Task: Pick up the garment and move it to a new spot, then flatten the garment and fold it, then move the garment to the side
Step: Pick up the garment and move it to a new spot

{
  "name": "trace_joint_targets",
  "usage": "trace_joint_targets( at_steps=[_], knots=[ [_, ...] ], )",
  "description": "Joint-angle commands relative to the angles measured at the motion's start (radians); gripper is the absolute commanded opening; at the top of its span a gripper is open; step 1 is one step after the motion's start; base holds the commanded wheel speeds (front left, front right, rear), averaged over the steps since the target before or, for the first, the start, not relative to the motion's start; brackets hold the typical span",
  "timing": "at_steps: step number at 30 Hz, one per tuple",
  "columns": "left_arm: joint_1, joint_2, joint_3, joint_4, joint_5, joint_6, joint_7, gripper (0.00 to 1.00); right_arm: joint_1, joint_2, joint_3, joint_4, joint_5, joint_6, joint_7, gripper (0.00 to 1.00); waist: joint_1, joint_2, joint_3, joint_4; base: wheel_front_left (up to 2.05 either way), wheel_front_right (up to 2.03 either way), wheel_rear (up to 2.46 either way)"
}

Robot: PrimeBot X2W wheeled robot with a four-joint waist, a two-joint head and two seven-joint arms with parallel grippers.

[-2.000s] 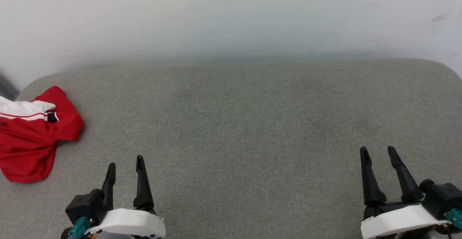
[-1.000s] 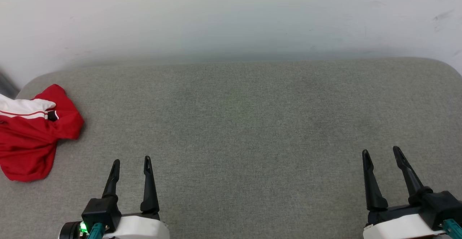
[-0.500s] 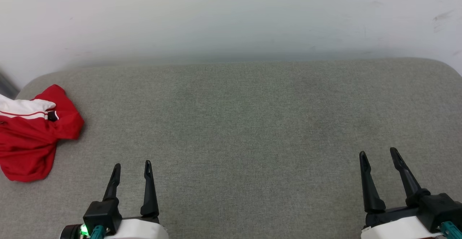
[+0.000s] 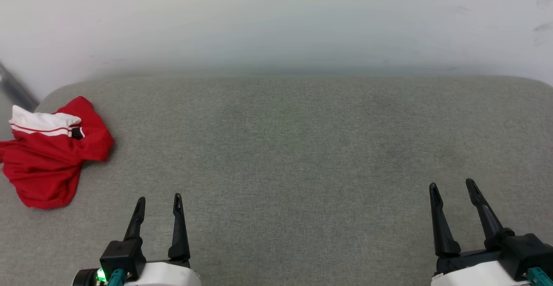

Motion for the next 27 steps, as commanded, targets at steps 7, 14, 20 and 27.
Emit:
trace_joint_targets(
  at_steps=[7, 14, 20, 27],
  knots=[
    [-0.01, 0.002, 0.008, 0.006, 0.0, 0.013, -0.003, 1.0, 0.021, -0.001, 0.009, -0.01, -0.019, 0.0, -0.002, 1.0, 0.0, 0.0, -0.005, 0.088, 0.0, 0.0, 0.0],
    [0.0, 0.002, 0.02, 0.006, -0.002, 0.016, -0.003, 1.0, 0.026, -0.001, 0.019, -0.016, -0.032, 0.0, -0.002, 1.0, 0.0, 0.0, -0.006, 0.191, 0.0, 0.0, 0.0],
    [0.006, 0.002, 0.024, 0.002, -0.006, 0.025, -0.003, 1.0, 0.032, -0.001, 0.02, -0.026, -0.039, 0.0, -0.002, 1.0, 0.0, 0.0, -0.007, 0.292, 0.0, 0.0, 0.0],
    [0.021, 0.002, 0.042, -0.005, -0.017, 0.036, -0.003, 1.0, 0.032, -0.001, 0.029, -0.032, -0.052, 0.0, -0.002, 1.0, 0.0, 0.0, -0.005, 0.39, 0.0, 0.0, 0.0]
  ],
)
